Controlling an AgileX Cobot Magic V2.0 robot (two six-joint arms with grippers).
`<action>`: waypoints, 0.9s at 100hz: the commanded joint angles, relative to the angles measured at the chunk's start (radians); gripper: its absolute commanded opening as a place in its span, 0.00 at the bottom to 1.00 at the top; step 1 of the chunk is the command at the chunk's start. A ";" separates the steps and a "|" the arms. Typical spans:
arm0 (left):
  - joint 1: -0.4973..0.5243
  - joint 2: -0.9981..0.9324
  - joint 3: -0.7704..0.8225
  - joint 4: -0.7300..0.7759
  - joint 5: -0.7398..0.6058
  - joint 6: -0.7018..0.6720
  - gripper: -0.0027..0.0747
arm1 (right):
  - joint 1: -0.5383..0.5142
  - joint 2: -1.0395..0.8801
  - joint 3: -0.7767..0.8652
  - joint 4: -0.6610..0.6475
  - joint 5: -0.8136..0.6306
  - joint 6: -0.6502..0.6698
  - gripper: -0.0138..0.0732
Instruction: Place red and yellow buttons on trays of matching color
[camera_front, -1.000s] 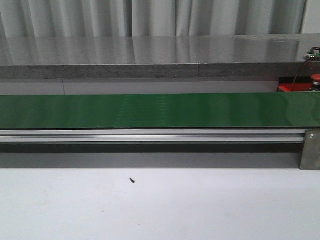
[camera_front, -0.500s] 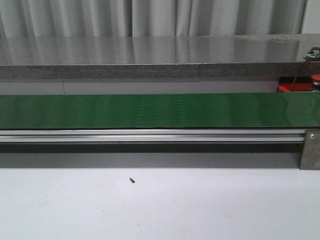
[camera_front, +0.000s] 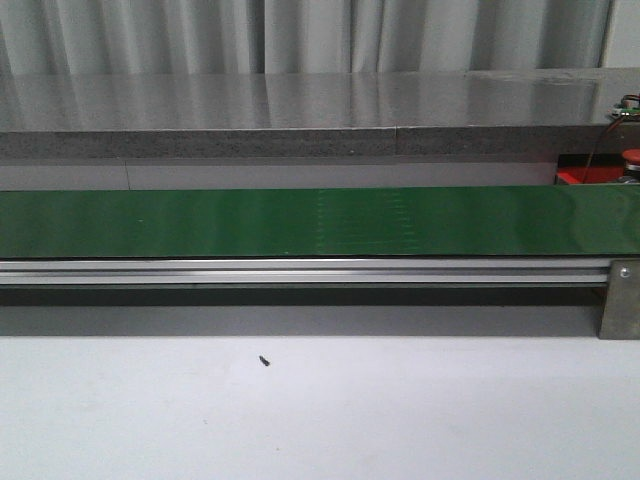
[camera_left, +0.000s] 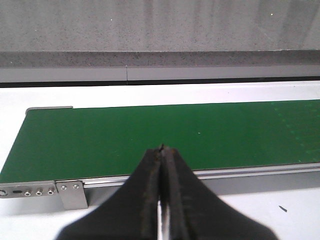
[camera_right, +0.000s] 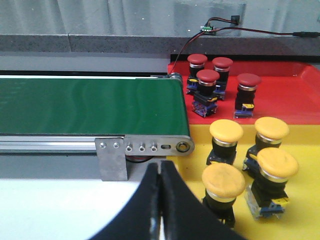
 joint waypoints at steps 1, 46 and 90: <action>-0.006 0.005 -0.025 -0.032 -0.067 0.000 0.01 | 0.014 -0.017 -0.013 -0.023 -0.104 0.011 0.08; -0.006 0.005 -0.025 -0.032 -0.067 0.000 0.01 | 0.016 -0.017 -0.013 -0.004 -0.111 0.011 0.08; -0.006 0.005 -0.025 -0.032 -0.067 0.000 0.01 | 0.016 -0.017 -0.013 -0.004 -0.110 0.011 0.08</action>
